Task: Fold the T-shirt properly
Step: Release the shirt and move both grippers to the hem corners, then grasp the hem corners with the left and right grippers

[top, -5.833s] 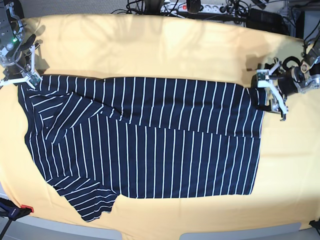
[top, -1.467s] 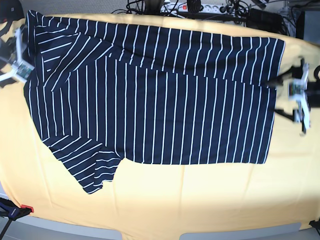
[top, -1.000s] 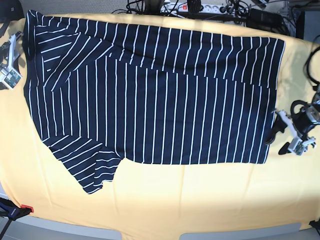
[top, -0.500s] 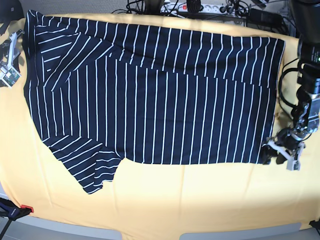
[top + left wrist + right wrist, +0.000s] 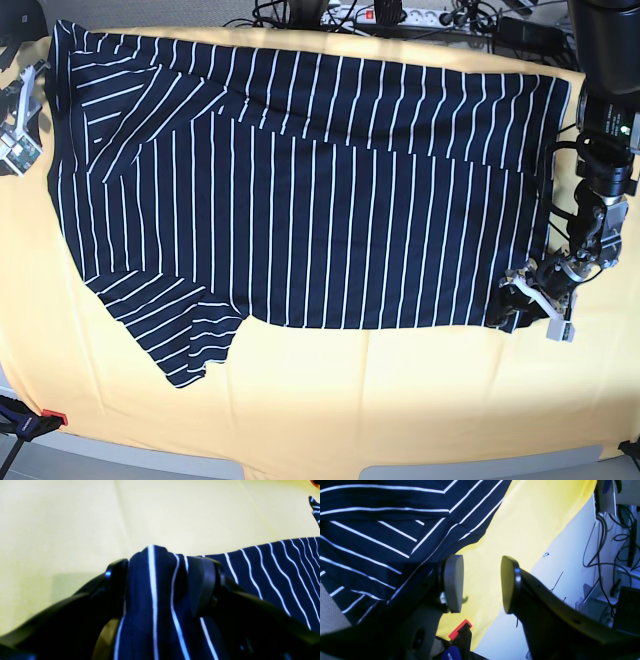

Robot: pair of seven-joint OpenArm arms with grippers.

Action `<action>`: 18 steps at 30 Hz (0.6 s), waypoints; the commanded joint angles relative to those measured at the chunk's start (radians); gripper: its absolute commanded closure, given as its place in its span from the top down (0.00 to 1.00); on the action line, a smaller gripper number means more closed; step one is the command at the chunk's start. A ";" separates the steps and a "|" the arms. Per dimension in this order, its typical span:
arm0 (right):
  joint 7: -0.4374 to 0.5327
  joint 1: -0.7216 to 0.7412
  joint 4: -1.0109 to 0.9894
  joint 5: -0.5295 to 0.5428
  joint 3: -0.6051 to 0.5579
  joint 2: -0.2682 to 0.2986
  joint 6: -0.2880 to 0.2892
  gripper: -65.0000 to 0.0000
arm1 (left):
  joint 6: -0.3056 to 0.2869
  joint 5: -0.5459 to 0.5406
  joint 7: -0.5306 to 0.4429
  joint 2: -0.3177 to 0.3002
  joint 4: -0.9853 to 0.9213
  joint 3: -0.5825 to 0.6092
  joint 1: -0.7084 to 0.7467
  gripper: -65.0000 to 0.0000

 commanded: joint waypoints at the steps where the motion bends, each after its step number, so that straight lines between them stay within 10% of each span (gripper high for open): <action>1: 0.023 0.000 0.008 -0.008 0.013 0.014 -0.008 0.42 | -0.012 0.009 0.026 -0.012 0.004 -0.001 -0.019 0.54; 7: 0.086 0.007 0.008 -0.008 0.013 0.014 -0.008 0.42 | 0.060 -0.034 0.026 -0.020 0.004 -0.001 -0.019 0.00; 18: 0.235 0.447 -0.279 0.119 -0.058 -0.079 0.020 0.56 | 0.072 -0.035 0.015 -0.019 0.004 -0.001 -0.027 0.00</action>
